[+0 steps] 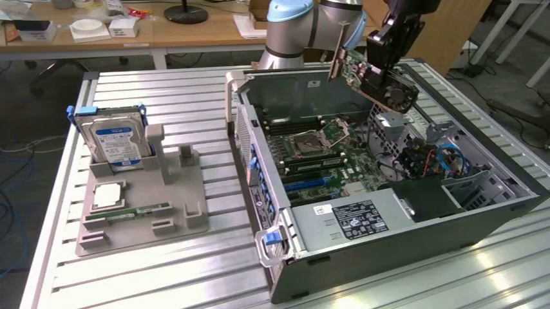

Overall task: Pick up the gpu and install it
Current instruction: 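Insert the gpu into the slot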

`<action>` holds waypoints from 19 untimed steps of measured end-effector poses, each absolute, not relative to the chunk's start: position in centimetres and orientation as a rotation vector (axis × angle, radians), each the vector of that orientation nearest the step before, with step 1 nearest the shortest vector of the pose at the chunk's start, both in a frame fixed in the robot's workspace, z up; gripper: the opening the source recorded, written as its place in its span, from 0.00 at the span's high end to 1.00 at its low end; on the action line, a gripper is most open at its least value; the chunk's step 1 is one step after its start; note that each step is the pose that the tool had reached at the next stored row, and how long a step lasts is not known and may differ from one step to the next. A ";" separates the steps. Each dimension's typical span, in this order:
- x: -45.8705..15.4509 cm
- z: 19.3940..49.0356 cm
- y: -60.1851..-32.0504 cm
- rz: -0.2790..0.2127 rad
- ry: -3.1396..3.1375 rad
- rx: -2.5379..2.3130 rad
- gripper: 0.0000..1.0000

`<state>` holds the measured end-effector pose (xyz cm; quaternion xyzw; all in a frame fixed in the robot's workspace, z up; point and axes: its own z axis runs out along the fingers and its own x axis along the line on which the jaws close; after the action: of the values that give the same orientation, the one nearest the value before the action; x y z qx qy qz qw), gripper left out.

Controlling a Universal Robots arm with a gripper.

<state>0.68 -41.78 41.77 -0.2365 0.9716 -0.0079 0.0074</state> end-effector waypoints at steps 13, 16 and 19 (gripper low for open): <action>0.7 41.7 -41.8 -0.022 2.941 -1.058 0.73; 0.7 41.7 -41.8 -0.022 2.913 -1.130 0.73; 0.7 41.7 -41.8 -0.021 2.890 -1.188 0.73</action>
<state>0.68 -41.78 41.72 -0.3803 0.9248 -0.0067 0.0085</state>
